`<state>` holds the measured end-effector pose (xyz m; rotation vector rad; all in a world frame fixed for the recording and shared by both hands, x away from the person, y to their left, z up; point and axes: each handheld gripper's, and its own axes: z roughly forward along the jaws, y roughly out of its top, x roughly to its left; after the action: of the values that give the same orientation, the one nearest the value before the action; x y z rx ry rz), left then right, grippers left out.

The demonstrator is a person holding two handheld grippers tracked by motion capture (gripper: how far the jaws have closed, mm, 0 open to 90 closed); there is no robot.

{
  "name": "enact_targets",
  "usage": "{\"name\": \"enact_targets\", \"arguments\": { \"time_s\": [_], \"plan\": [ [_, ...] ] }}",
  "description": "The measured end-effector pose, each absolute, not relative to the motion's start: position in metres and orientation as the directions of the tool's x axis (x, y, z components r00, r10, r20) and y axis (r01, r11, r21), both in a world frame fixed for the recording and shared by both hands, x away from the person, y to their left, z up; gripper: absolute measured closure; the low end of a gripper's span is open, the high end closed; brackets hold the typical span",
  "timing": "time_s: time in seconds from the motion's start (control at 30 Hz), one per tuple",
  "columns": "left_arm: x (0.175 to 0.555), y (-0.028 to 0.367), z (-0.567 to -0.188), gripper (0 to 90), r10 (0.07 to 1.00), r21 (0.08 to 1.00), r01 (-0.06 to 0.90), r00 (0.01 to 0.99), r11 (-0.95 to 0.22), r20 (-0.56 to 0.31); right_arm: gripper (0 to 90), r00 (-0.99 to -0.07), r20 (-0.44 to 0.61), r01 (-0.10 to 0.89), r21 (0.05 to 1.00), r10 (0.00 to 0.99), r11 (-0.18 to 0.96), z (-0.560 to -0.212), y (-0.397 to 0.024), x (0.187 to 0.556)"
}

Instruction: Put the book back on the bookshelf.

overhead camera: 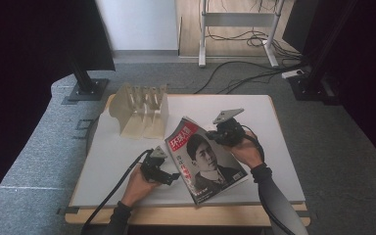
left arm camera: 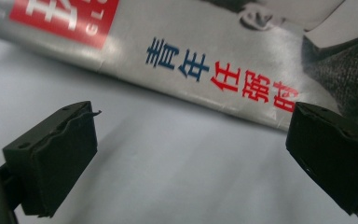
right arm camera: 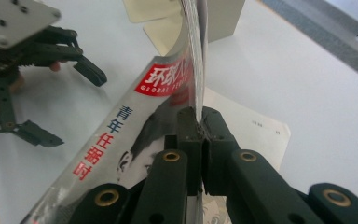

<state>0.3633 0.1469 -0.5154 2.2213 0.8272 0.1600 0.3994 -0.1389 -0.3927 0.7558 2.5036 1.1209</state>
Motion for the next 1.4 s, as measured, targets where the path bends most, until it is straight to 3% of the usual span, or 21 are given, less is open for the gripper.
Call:
{"name": "enact_targets", "arguments": {
  "time_s": [0.83,1.07,1.2,1.4],
  "plan": [
    [0.407,0.12,-0.493,7.0,0.555,0.736,0.509,0.803,-0.446,-0.219,86.3,-0.834,-0.08,0.26,0.815,0.546,0.517,-0.35,-0.153,0.376],
    [0.404,0.121,-0.474,12.8,0.582,0.776,0.461,0.799,-0.43,-0.153,86.2,-0.834,-0.081,0.251,0.825,0.546,0.507,-0.343,-0.153,0.375],
    [0.405,0.123,-0.464,15.7,0.581,0.786,0.46,0.798,-0.414,-0.161,86.2,-0.837,-0.076,0.248,0.83,0.541,0.5,-0.342,-0.154,0.375],
    [0.405,0.118,-0.451,25.0,0.621,0.792,0.423,0.78,-0.44,-0.072,86.2,-0.838,-0.075,0.248,0.83,0.54,0.5,-0.342,-0.154,0.376]
  ]
}}
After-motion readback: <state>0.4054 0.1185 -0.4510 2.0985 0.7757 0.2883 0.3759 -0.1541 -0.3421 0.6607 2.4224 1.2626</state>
